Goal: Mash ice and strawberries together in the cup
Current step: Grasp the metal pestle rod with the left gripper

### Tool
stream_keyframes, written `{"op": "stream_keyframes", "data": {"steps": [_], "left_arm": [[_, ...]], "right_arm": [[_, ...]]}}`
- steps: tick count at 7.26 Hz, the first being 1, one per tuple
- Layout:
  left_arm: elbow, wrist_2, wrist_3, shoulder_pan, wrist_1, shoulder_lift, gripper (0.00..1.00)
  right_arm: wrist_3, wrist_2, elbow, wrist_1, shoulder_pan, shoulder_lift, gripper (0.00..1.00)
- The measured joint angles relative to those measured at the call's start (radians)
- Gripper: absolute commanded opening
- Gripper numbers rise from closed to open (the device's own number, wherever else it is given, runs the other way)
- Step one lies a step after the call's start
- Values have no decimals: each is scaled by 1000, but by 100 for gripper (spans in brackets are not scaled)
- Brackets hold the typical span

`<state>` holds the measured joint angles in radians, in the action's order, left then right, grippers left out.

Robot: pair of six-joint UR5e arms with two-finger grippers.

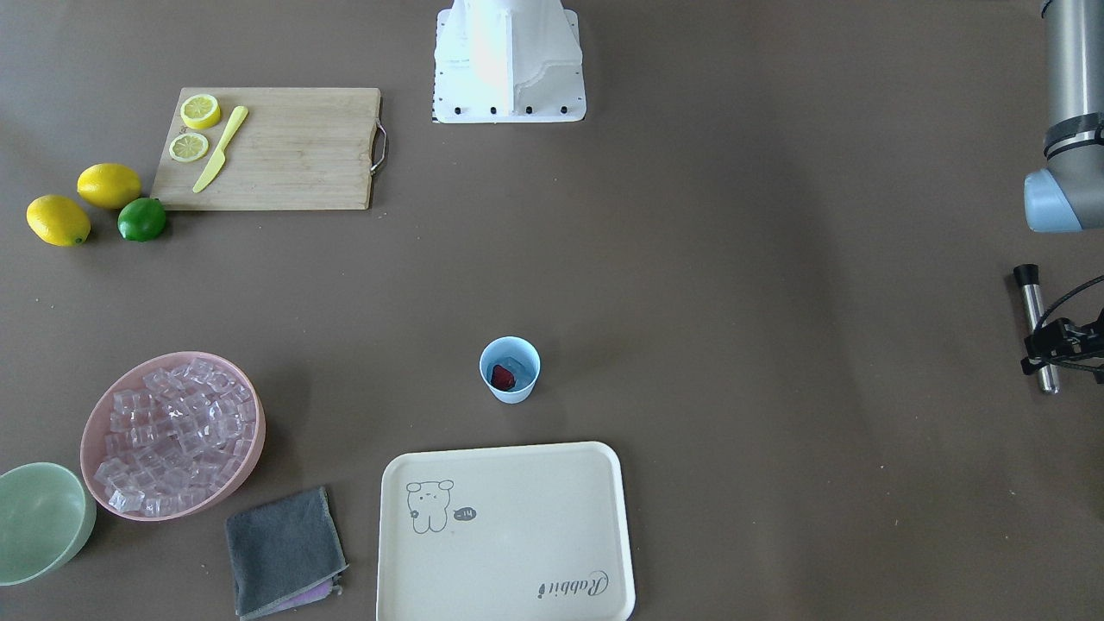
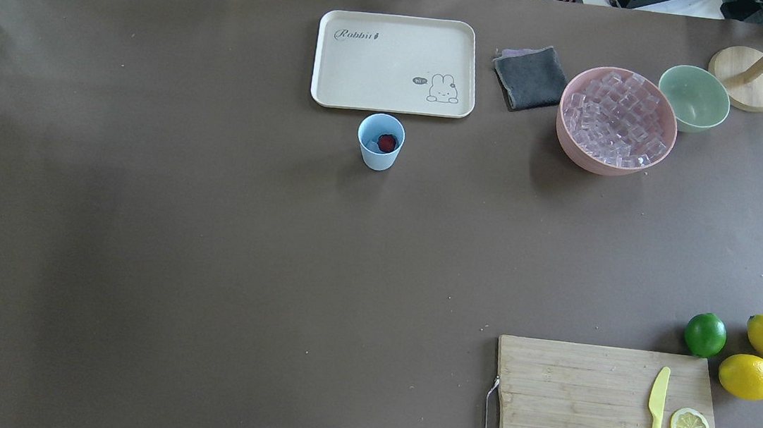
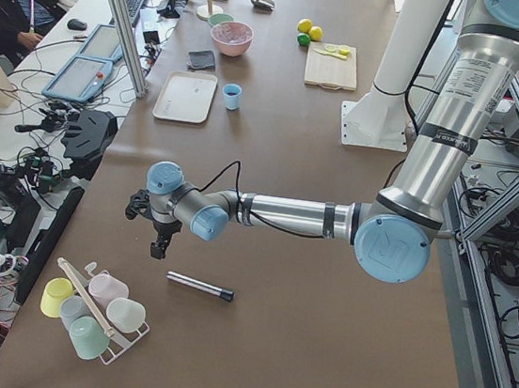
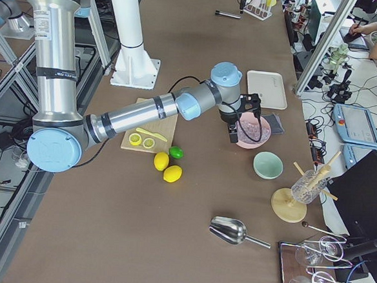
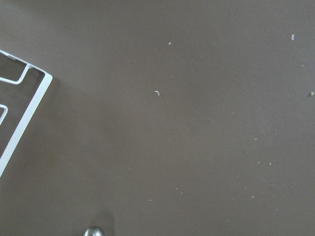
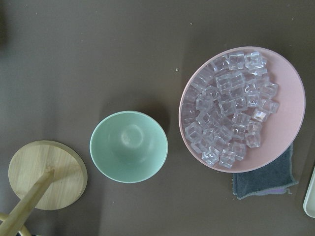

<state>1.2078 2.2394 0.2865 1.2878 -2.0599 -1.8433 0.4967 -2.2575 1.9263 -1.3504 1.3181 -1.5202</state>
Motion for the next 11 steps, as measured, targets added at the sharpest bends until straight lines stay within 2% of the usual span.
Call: {"op": "stream_keyframes", "data": {"steps": [2,4,5,11], "left_arm": [[-35,0,-2,0,-5,2,95],[-85,-1,-4,-2,-44,8,89],[-105,-1,-4,-4,-69,18,76],[-121,-32,-5,-61,-89,31,66]], "right_arm": [[-1,21,5,1,1,-2,100],[-1,36,18,2,2,-9,100],[-1,47,26,2,3,-11,100],[-1,64,101,2,11,-76,100]]}}
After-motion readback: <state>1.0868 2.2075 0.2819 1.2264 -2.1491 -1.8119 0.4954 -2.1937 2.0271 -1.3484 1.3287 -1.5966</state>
